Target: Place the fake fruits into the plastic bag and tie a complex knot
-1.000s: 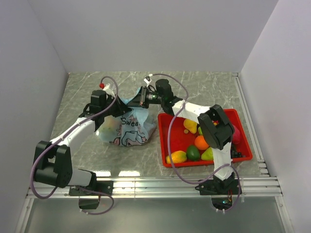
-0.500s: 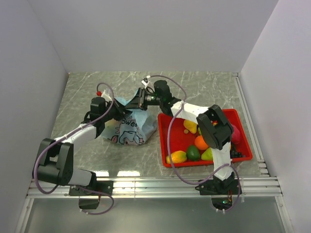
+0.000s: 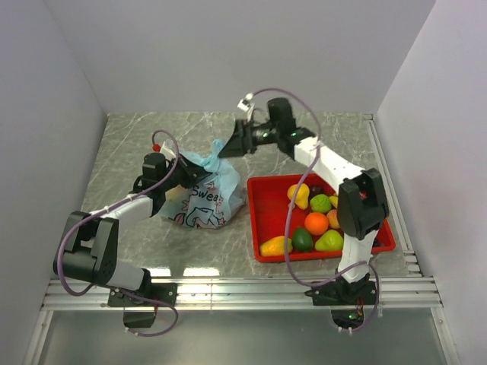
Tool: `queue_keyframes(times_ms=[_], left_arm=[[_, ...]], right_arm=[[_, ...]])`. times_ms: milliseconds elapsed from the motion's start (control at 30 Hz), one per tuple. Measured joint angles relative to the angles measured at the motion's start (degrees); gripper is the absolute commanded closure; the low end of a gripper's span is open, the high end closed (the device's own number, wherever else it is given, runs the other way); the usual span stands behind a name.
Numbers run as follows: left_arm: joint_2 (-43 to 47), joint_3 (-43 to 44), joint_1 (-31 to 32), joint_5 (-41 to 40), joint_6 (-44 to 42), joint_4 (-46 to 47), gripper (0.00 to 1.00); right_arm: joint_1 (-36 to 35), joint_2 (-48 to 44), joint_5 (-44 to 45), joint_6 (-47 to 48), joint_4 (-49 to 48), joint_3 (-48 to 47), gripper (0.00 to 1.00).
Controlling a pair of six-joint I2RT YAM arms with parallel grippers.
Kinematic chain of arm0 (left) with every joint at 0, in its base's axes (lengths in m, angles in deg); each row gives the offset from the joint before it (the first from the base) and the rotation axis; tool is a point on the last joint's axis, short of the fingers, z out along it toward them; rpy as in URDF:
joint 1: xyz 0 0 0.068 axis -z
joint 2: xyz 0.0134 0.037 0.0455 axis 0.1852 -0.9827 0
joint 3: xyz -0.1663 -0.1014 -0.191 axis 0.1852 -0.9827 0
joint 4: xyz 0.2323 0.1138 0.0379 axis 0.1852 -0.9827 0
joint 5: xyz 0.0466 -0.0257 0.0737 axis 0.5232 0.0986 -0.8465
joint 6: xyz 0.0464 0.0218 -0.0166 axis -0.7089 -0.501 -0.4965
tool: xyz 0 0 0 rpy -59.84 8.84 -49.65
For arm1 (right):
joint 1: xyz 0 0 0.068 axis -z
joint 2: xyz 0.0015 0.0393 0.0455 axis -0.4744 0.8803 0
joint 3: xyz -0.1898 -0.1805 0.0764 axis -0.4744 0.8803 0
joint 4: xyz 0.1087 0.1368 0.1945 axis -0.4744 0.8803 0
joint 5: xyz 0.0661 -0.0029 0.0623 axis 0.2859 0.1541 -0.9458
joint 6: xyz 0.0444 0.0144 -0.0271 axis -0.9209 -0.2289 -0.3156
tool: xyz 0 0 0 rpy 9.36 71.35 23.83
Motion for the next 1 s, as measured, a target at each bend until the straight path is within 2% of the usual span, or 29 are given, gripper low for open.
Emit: queue_keyframes(times_ms=[33,100,200,233,267,333,367,400,500,633,767,867,1000], left_arm=[[0.0,0.0,0.0,0.0,0.0,0.0,1.0],[-0.1,0.1,0.0,0.0,0.0,-0.1,1.0],[-0.3,0.2,0.0,0.0,0.0,-0.5,1.0],[-0.4,0.3,0.0,0.0,0.0,-0.6,1.0],[-0.4,0.5,0.1,0.0,-0.1,-0.7,1.0],[-0.6,1.0,0.5,-0.1,-0.2,-1.2,1.0],[-0.6,1.3,0.7,-0.2,-0.3,-1.5,1.0],[-0.6,1.5,0.9,-0.3,-0.4,-1.6,1.0],[-0.6,1.9,1.3,-0.7,-0.5,-2.2,1.0],[-0.8,1.9,1.5,-1.0,-0.5,-2.5,1.0],[-1.9,1.9,1.8,-1.0,-0.5,-2.5,1.0],[-2.4,1.9,1.8,-0.4,-0.4,-2.2,1.0],[-2.6,1.4,1.8,1.8,0.1,-0.4,1.0]], right_arm=[[1.8,-0.2,-0.9,-0.2,-0.3,-0.9,0.24],[5.7,-0.6,-1.4,-2.1,-3.6,-1.3,0.48],[10.2,0.0,0.5,-4.2,-5.6,-1.7,0.61],[11.2,1.1,1.6,-4.4,-5.6,-2.6,0.61],[11.6,2.5,2.5,-4.4,-5.6,-3.8,0.61],[11.5,5.6,3.4,-4.2,-5.7,-5.4,0.48],[11.0,7.1,3.3,-4.1,-5.6,-5.5,0.4],[10.4,8.6,3.0,-4.2,-5.2,-5.3,0.25],[8.2,10.3,0.9,-5.2,-5.5,-1.1,0.16],[5.3,10.3,-3.4,-5.9,-5.0,6.7,0.14],[2.2,10.0,-7.1,-7.5,-6.3,9.7,0.14],[-0.1,9.7,-8.4,-10.5,-10.3,11.2,0.15],[-4.1,9.8,-8.5,-19.1,-19.8,13.9,0.15]])
